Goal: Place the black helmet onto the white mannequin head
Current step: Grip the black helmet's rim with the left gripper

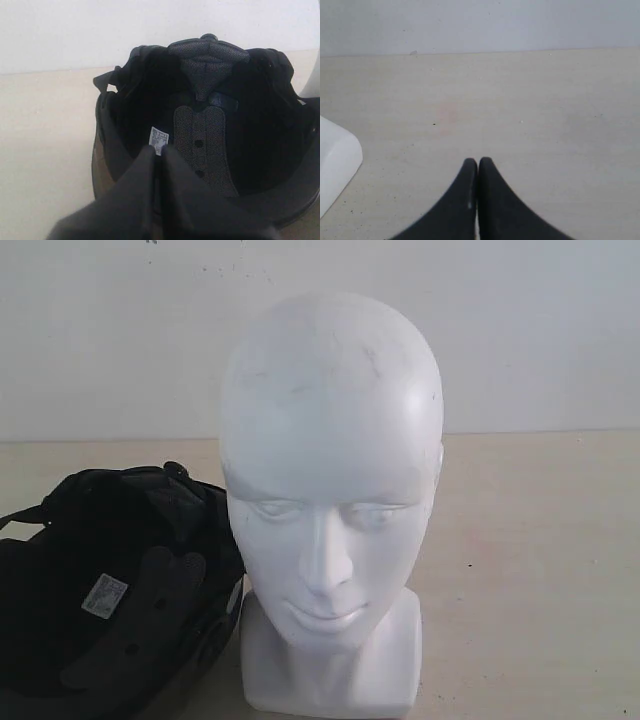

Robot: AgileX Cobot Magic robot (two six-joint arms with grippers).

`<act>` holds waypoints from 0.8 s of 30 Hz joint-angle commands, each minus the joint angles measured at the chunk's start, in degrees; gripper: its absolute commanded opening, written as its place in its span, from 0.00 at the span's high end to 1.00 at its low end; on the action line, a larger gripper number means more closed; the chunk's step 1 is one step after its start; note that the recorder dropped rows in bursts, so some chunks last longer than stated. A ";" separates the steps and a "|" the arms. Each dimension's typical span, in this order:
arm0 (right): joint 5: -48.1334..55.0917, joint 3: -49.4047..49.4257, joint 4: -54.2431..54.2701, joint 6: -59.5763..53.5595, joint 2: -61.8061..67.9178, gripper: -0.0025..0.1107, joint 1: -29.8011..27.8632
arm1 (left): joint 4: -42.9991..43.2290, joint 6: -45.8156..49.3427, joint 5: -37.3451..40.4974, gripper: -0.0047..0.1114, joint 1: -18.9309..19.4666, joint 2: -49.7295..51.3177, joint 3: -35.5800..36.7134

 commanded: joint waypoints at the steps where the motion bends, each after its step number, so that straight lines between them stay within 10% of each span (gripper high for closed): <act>1: -0.13 0.00 -0.37 0.11 -0.31 0.98 0.10 | 0.02 0.06 -0.22 0.92 0.17 -0.15 0.20; 18: -0.63 0.00 -0.37 0.11 -0.31 0.98 0.10 | 0.02 0.06 -0.57 0.92 0.17 -0.15 0.20; 24: -0.63 0.00 -0.37 0.11 -0.31 0.98 0.10 | 2.57 1.09 -15.04 0.92 0.17 -0.15 0.20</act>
